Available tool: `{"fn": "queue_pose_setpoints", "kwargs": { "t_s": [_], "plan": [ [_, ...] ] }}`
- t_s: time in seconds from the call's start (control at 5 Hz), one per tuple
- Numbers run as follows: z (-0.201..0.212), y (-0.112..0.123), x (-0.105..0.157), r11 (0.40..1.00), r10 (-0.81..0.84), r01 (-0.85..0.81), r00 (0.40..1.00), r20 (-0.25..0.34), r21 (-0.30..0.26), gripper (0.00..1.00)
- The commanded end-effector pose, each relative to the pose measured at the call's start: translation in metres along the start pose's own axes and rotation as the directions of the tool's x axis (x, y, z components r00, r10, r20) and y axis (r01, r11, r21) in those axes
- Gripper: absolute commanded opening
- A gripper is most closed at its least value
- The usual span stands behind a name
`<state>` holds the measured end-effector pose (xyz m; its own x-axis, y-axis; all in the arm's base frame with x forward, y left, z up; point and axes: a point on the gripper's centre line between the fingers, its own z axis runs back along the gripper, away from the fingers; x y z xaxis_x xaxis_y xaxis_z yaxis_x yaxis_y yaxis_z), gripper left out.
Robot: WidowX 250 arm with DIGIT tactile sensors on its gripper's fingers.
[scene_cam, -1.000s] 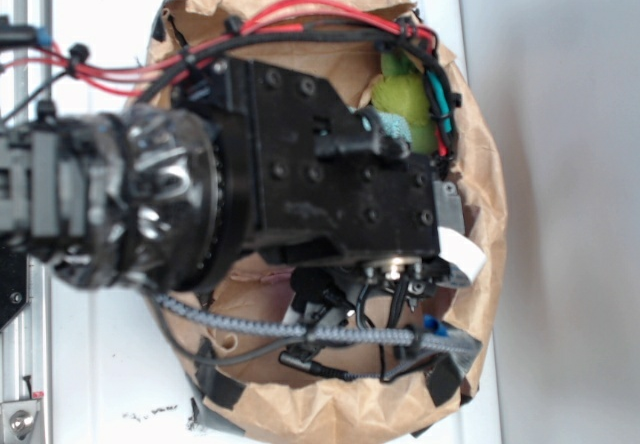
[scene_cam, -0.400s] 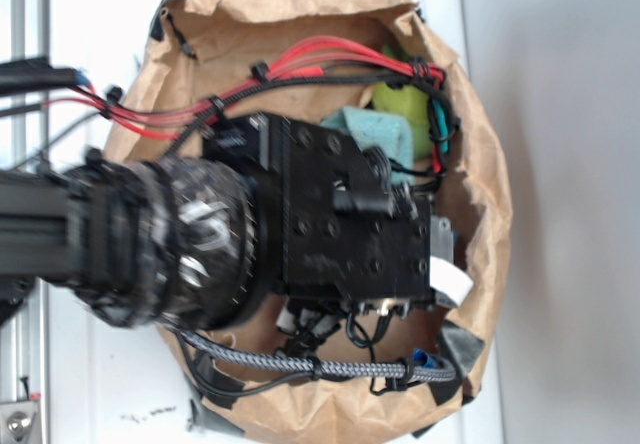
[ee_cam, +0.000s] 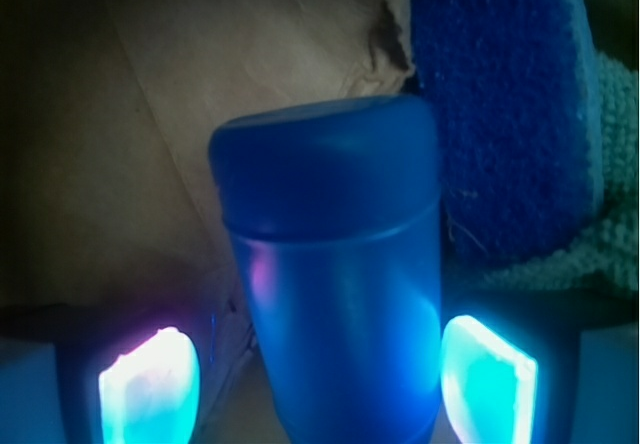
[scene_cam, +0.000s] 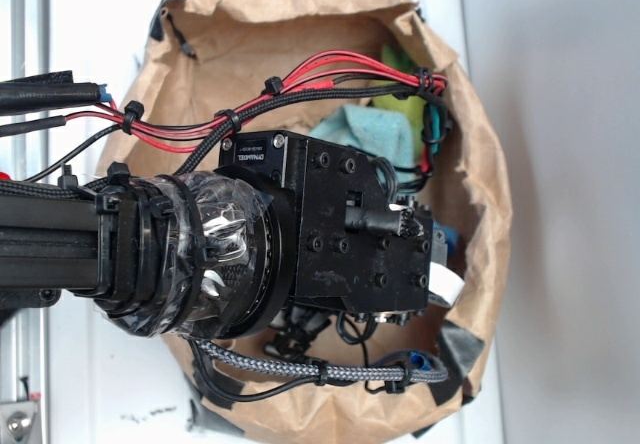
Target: Grab the blue bottle.
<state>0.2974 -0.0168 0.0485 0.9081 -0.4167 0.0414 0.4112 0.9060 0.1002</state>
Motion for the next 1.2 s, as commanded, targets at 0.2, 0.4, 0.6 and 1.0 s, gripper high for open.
{"fn": "queue_pose_setpoints", "kwargs": {
  "t_s": [0.2,0.4,0.6,1.0],
  "plan": [
    [0.012,-0.007,0.015,0.999,0.022,-0.024,0.998,0.054,0.041,0.0],
    [0.012,-0.006,0.017,0.999,0.022,-0.025,0.998,0.063,0.044,0.0],
    [0.01,-0.007,0.018,0.999,0.034,-0.038,0.996,0.083,0.039,0.0],
    [0.024,0.006,0.005,0.996,0.086,-0.077,0.977,0.194,-0.05,0.0]
  ]
}}
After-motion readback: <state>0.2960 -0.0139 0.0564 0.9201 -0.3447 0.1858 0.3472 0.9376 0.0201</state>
